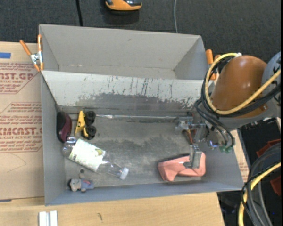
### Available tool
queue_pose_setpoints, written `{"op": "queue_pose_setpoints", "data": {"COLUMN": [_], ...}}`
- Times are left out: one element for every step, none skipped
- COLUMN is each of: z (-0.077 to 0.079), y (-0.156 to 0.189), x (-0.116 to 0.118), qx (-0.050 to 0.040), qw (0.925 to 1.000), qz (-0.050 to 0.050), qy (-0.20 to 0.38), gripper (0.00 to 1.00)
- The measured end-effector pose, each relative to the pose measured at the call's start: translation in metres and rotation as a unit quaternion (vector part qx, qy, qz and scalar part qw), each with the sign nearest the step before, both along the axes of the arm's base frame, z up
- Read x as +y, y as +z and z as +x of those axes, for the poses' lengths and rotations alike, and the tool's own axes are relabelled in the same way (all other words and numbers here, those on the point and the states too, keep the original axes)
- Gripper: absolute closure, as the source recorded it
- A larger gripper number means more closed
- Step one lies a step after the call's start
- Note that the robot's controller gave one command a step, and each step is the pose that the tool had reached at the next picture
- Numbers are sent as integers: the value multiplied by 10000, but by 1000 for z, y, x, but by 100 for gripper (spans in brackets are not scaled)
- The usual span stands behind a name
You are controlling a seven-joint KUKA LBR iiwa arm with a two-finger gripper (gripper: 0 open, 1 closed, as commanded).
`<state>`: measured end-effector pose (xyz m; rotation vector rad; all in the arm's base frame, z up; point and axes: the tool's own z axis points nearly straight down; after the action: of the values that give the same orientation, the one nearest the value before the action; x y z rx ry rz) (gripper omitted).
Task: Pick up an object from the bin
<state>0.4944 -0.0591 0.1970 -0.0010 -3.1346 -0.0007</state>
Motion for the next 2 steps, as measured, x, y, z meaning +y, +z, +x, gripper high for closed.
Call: {"op": "queue_pose_setpoints", "data": {"z": [2, -4], "y": [4, -50], "x": [0, -6], "qx": [-40, -72], "qw": [10000, 9997], "qz": [-4, -7], "qy": [6, 234], "gripper": [0, 0]}}
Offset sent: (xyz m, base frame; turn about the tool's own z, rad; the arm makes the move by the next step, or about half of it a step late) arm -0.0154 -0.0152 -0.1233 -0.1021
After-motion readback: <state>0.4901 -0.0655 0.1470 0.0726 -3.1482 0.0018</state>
